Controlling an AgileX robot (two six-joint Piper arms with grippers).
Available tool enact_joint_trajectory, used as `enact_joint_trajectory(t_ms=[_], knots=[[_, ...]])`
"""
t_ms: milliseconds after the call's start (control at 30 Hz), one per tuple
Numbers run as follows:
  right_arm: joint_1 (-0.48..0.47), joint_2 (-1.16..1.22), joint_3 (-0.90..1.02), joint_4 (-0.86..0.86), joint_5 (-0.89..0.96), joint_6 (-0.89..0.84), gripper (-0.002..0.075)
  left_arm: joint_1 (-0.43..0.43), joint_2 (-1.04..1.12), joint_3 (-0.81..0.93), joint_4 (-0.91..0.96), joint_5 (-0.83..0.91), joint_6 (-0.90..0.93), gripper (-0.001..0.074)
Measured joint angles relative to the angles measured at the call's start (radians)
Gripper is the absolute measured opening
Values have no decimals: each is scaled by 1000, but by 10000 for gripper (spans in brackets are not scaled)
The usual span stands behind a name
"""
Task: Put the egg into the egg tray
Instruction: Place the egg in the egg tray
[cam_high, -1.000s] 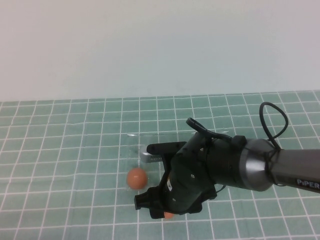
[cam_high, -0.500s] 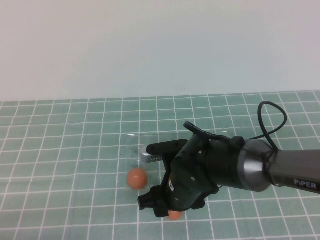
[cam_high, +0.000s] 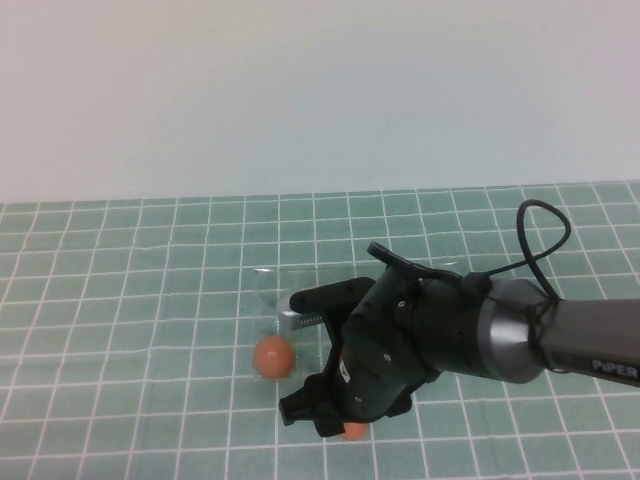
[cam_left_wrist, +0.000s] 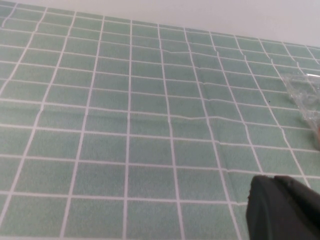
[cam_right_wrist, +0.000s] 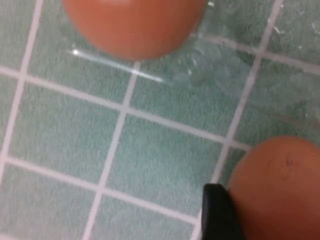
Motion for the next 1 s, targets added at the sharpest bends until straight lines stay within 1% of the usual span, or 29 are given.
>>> enact_joint_trajectory(t_ms=[200,400,567,833,900,1000], knots=[[29,-72,0,-11,8,-62,384,0,0,0,0,0,0,-1],[82,-166,0,-90,-41,-72,384,2,0,0,0,0,0,-1],[113,-224,0,-158,-137,-67,384,2,0,0,0,0,0,-1],[111,-282,0,-217,-237,-54,384,2,0,0,0,0,0,-1],[104,-284,12,-220,-299,-54,384,2,0,0,0,0,0,-1],[82,-284,62,-223,-444,-54,384,2,0,0,0,0,0,-1]])
